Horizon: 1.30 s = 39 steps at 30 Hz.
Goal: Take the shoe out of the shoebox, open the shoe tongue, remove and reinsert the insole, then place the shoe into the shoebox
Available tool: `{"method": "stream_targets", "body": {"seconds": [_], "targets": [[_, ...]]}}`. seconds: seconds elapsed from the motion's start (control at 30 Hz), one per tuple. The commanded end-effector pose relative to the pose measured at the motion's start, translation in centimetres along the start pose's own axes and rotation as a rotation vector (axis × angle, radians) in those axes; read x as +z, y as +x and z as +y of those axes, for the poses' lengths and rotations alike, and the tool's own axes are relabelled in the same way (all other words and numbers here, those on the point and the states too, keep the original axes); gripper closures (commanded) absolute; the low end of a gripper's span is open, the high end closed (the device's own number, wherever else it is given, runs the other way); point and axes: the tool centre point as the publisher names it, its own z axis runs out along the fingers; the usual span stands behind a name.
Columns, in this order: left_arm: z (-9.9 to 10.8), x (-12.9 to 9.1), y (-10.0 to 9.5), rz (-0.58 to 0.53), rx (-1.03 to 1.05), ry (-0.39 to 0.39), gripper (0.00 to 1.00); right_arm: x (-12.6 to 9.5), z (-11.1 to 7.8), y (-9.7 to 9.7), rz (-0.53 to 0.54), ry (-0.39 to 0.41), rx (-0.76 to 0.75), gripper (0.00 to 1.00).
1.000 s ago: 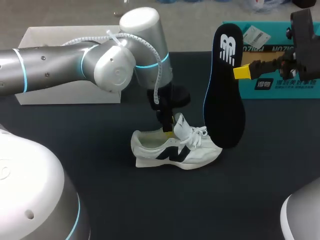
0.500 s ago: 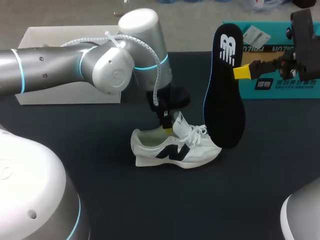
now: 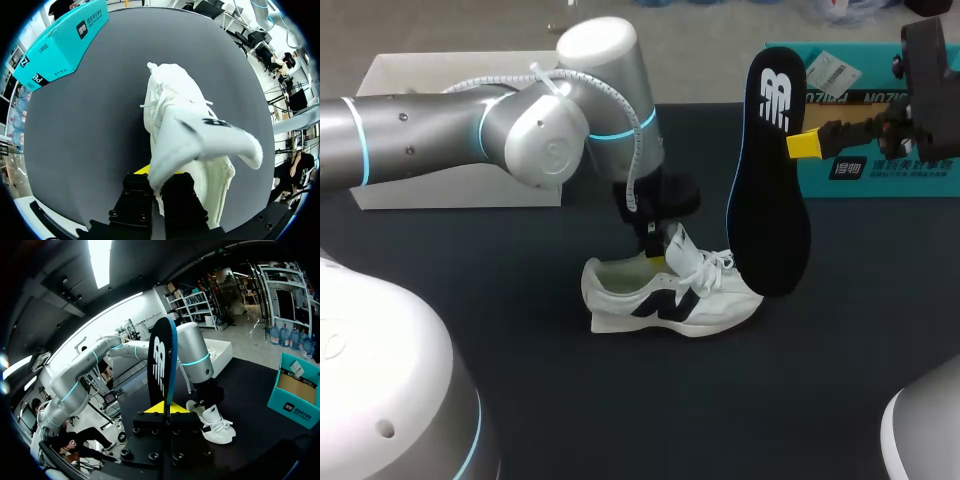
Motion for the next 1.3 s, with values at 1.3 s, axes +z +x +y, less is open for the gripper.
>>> {"method": "stream_targets", "body": {"seconds": [1.3], "targets": [[0.8,-7.0,-1.5,0.694,1.382,-0.118,1.00,0.3,0.2,-0.1,0.000,0.004,0.001,1.00]]}}
